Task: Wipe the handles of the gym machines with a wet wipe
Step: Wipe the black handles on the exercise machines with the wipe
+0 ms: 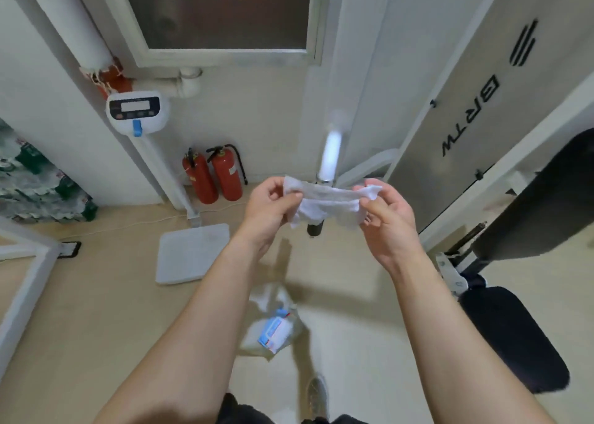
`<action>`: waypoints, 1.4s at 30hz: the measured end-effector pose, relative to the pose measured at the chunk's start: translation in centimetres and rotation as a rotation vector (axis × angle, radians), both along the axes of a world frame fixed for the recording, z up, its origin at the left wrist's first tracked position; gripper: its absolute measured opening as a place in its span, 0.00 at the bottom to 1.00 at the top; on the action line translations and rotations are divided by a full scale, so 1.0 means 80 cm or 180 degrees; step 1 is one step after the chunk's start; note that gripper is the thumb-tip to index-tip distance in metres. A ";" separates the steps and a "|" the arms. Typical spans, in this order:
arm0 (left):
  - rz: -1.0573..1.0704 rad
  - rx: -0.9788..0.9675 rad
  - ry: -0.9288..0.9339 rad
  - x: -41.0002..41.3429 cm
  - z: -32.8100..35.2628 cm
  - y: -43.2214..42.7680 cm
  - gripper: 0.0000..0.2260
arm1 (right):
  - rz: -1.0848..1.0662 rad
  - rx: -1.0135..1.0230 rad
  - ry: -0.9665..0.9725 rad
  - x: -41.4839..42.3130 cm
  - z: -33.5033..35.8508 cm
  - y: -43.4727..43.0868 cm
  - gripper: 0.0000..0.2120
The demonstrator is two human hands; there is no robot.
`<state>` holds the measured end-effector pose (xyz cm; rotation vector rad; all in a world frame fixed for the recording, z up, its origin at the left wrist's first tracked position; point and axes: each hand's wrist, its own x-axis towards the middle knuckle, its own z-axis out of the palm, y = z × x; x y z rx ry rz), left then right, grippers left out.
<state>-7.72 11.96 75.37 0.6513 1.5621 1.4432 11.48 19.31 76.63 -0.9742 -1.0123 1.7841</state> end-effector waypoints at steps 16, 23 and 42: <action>-0.1109 0.0133 0.1135 -0.038 -0.033 0.100 0.10 | -0.1652 0.0507 -0.0896 -0.130 -0.043 -0.040 0.15; -0.0943 0.0127 0.0508 -0.066 -0.017 0.096 0.11 | -0.1388 0.0638 -0.1401 -0.170 -0.053 -0.036 0.10; -0.1623 -0.0249 0.0595 -0.045 0.062 0.112 0.25 | -0.0887 0.0504 -0.1701 -0.156 -0.145 -0.008 0.18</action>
